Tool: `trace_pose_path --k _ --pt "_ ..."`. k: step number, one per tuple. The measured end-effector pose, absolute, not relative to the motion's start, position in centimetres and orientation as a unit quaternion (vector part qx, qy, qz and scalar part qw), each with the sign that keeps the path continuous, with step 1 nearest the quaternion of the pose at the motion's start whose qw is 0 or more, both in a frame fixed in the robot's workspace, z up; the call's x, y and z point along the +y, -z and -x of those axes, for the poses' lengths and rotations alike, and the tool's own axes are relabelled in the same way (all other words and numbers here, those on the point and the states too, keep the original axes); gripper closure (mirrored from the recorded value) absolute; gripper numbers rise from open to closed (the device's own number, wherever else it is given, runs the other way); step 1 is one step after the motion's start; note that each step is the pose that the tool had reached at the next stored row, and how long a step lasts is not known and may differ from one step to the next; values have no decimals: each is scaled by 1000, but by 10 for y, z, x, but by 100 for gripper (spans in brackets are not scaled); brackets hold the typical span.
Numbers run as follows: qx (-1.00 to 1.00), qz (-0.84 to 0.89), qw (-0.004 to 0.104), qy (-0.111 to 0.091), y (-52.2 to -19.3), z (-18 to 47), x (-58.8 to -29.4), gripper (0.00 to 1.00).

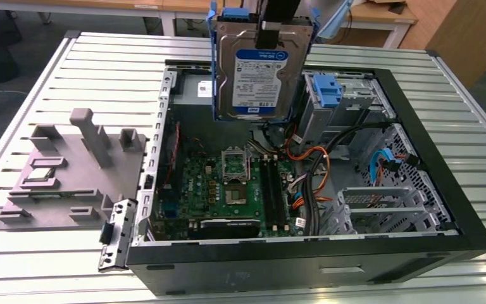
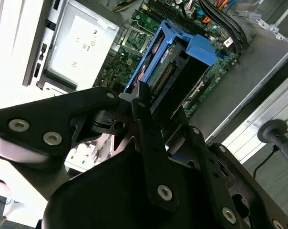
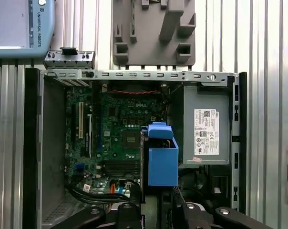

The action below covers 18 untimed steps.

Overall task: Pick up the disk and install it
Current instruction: 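Pick up the disk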

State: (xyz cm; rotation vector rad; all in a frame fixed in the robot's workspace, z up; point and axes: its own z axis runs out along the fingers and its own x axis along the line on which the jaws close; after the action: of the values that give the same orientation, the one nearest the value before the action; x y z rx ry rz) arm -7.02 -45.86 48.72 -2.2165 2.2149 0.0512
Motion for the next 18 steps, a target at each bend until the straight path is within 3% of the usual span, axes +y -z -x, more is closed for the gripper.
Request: trace_pose_path --k 18 --pt "707 707 4 -16 -486 68 -511 65"
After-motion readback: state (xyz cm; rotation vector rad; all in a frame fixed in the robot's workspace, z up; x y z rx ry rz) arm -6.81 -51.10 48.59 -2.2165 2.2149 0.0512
